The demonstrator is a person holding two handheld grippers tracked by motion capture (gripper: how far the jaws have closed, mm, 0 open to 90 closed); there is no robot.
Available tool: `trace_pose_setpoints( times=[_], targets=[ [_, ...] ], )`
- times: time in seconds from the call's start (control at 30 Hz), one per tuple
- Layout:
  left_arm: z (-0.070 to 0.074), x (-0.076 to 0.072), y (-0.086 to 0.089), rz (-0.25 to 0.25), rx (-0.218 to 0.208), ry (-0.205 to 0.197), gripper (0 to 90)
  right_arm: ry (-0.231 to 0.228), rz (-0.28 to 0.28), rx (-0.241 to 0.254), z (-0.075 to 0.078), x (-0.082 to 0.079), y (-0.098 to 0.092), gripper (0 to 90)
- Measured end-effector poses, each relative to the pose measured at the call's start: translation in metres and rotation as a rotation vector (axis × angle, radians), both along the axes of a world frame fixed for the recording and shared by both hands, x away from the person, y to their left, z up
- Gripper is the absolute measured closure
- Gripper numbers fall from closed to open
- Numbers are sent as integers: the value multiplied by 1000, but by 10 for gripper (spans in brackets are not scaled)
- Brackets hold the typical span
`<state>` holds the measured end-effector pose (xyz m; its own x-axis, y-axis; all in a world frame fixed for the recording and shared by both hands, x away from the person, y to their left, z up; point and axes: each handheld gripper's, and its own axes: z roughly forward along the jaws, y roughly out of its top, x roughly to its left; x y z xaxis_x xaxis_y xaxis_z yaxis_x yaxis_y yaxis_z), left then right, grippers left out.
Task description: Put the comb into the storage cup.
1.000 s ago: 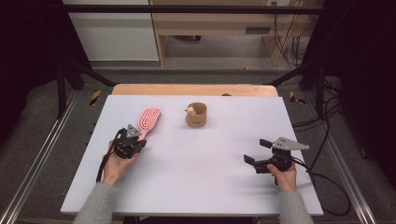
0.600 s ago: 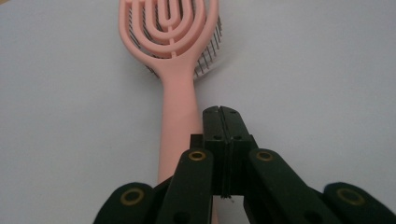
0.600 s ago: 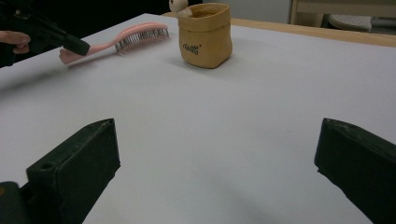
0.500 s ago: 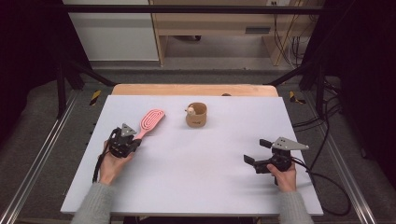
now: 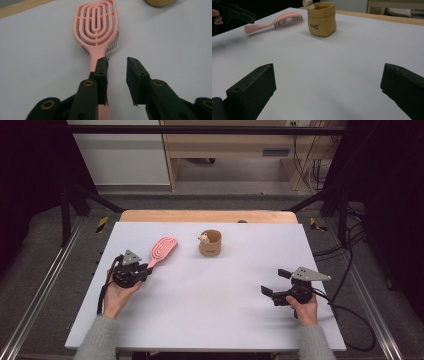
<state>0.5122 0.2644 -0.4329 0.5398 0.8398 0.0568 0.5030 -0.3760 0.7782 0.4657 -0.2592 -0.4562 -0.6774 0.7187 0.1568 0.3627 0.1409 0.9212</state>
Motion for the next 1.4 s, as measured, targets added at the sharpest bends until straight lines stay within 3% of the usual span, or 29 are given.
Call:
trace_pose_setpoints(
  times=[0.1, 0.23, 0.47, 0.67, 0.97, 1.4],
  targets=[
    [6, -3, 2, 9, -38, -26, 550, 0, 0, 1, 0, 0, 0, 4],
    [14, -6, 5, 22, -59, -51, 380, 0, 0, 1, 0, 0, 0, 4],
    [20, -8, 7, 24, -90, -53, 256, -1, 0, 2, 0, 0, 0, 4],
    [25, -10, 6, 39, -88, -58, 128, 0, -1, 5, 1, 0, 0, 4],
    [31, -11, 6, 39, -115, -61, 30, -5, -1, 1, 1, -1, -1, 4],
    [40, -10, 2, 9, -119, -68, 12, -9, -2, 3, 1, -1, -2, 3]
  ],
)
